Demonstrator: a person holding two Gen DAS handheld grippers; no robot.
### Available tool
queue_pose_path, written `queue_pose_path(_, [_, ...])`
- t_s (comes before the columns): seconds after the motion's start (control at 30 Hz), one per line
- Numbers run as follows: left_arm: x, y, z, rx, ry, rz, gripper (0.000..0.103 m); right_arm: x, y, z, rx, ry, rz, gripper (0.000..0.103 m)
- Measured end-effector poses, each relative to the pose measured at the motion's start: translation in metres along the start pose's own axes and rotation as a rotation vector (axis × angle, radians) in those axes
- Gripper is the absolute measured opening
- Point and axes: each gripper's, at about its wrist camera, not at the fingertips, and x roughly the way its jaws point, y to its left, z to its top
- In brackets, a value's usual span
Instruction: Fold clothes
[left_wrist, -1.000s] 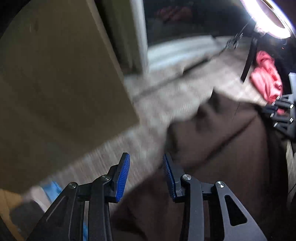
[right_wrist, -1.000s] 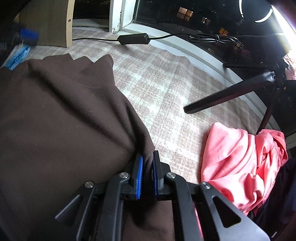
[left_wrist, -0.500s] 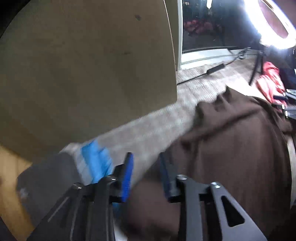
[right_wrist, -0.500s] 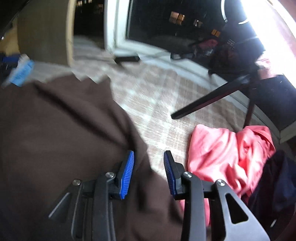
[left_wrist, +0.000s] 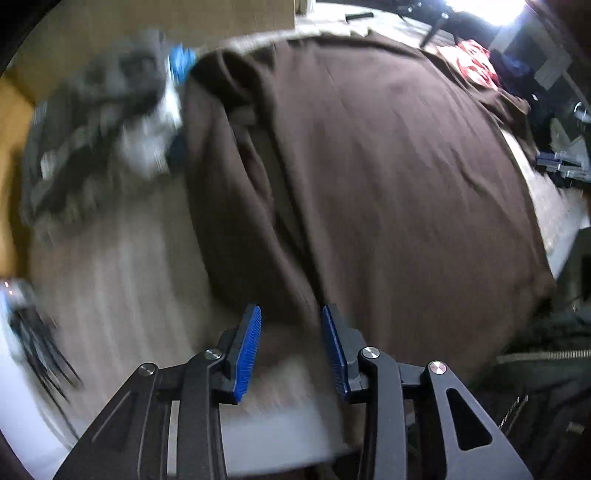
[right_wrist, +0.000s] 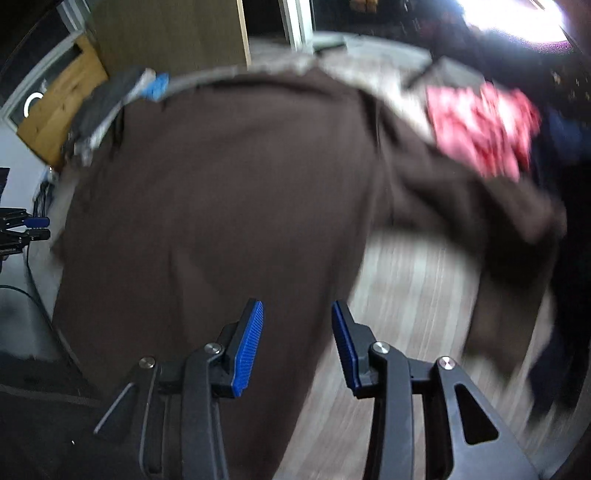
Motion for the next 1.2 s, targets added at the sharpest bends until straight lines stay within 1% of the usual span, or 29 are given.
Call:
queue_pose_path(0.1, [0.014, -0.007, -0.042, -0.036, 0.060, -0.047, 0.034, -0.005, 0.005, -0.052, 0.048, 0.050, 0.022, 0.038])
queue_pose_path(0.2, [0.025, -0.018, -0.067, -0.050, 0.096, -0.076, 0.034, -0.009, 0.010, -0.103, 0.095, 0.099, 0.044, 0.038])
queue_pose_path(0.33, [0.037, -0.034, -0.081, -0.035, 0.106, -0.088, 0.037, -0.012, 0.013, -0.134, 0.140, 0.100, 0.087, 0.039])
queue_pose_path(0.43, [0.045, -0.039, -0.084, -0.036, 0.109, -0.096, 0.039, -0.012, 0.016, -0.147, 0.141, 0.106, 0.097, 0.039])
queue_pose_path(0.5, [0.049, -0.042, -0.085, -0.034, 0.104, -0.096, 0.039, -0.011, 0.016, -0.153, 0.157, 0.102, 0.124, 0.039])
queue_pose_path(0.57, [0.049, -0.045, -0.085, -0.033, 0.098, -0.098, 0.037, -0.010, 0.015, -0.157, 0.174, 0.099, 0.145, 0.039])
queue_pose_path(0.6, [0.050, -0.046, -0.084, -0.034, 0.093, -0.092, 0.031, -0.010, 0.018, -0.159, 0.180, 0.097, 0.154, 0.039])
queue_pose_path(0.63, [0.050, -0.046, -0.084, -0.031, 0.091, -0.082, 0.012, -0.011, 0.020, -0.161, 0.178, 0.095, 0.164, 0.039])
queue_pose_path(0.67, [0.050, -0.046, -0.084, -0.032, 0.090, -0.079, 0.007, -0.011, 0.021, -0.163, 0.173, 0.094, 0.169, 0.039])
queue_pose_path(0.73, [0.050, -0.045, -0.084, -0.039, 0.078, -0.091, 0.005, -0.009, 0.029, -0.165, 0.152, 0.108, 0.160, 0.040])
queue_pose_path(0.8, [0.049, -0.046, -0.084, -0.032, 0.070, -0.087, 0.005, -0.002, 0.032, -0.167, 0.125, 0.124, 0.120, 0.040])
queue_pose_path(0.83, [0.049, -0.046, -0.083, -0.028, 0.066, -0.085, 0.004, 0.001, 0.033, -0.167, 0.117, 0.135, 0.114, 0.040])
queue_pose_path(0.9, [0.047, -0.046, -0.083, -0.030, 0.057, -0.088, 0.004, 0.005, 0.038, -0.168, 0.093, 0.139, 0.131, 0.039])
queue_pose_path(0.93, [0.046, -0.045, -0.082, -0.035, 0.052, -0.094, 0.004, 0.006, 0.041, -0.168, 0.073, 0.136, 0.135, 0.037])
queue_pose_path(0.97, [0.044, -0.044, -0.082, -0.041, 0.047, -0.102, 0.004, 0.007, 0.045, -0.168, 0.050, 0.137, 0.134, 0.017])
queue_pose_path(1.0, [0.041, -0.042, -0.082, -0.042, 0.042, -0.103, 0.004, 0.006, 0.047, -0.167, 0.025, 0.144, 0.125, 0.005])
queue_pose_path(1.03, [0.038, -0.041, -0.082, -0.043, 0.037, -0.098, 0.004, 0.005, 0.049, -0.166, 0.001, 0.152, 0.117, 0.005])
queue_pose_path(1.1, [0.031, -0.036, -0.086, -0.047, 0.008, -0.120, 0.004, 0.002, 0.053, -0.165, -0.045, 0.167, 0.101, 0.004])
queue_pose_path(1.17, [0.039, -0.034, -0.091, -0.050, 0.031, -0.127, 0.004, -0.004, 0.051, -0.169, -0.048, 0.168, 0.102, 0.004])
queue_pose_path(1.2, [0.044, -0.033, -0.093, -0.052, 0.044, -0.131, 0.004, -0.001, 0.051, -0.173, -0.062, 0.191, 0.081, 0.004])
